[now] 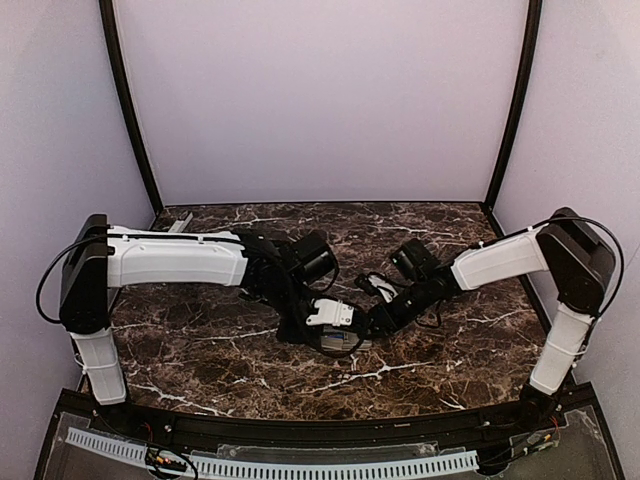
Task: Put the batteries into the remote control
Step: Pick up the battery cover from the center of the board, then adjust the remote control without the battery cover at the center of the board, then place the battery cover on the remote control without the battery cover.
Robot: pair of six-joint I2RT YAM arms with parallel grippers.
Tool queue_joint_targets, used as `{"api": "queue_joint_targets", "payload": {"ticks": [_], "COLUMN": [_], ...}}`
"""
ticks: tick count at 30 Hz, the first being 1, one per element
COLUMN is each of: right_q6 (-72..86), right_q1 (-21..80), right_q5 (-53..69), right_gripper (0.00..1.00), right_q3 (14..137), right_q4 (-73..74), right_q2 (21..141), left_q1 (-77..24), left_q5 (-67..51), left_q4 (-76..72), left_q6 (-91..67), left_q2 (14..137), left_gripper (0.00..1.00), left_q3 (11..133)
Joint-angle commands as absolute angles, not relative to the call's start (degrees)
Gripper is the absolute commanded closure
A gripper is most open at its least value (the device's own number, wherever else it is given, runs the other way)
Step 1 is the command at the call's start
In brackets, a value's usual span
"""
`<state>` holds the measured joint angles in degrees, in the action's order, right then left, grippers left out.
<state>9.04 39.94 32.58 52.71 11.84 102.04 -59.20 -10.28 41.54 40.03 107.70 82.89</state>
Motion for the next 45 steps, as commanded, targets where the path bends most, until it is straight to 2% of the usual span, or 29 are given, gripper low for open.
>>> {"api": "queue_joint_targets", "payload": {"ticks": [1, 13, 23, 45], "right_q6": [7.50, 9.65, 12.34, 12.80], "right_q1": [39.62, 39.10, 35.11, 34.61], "right_q5": [34.86, 40.07, 44.32, 46.23], "right_gripper": [0.54, 0.53, 0.49, 0.49], "right_q3": [53.60, 54.53, 52.72, 51.57], "right_q4": [11.10, 6.54, 4.74, 4.55], "right_q2": [103.15, 104.79, 103.13, 104.58], "left_q1": [-57.52, -57.17, -57.15, -57.49], "left_q5": [-7.52, -1.64, -2.18, -4.19], "left_q4": [44.00, 45.41, 47.04, 49.17], "left_q6": [33.02, 29.61, 28.30, 27.60], "left_q2": [107.52, 111.75, 115.08, 118.59], "left_gripper": [0.83, 0.83, 0.82, 0.79], "left_q3": [86.06, 87.68, 90.61, 93.15]}}
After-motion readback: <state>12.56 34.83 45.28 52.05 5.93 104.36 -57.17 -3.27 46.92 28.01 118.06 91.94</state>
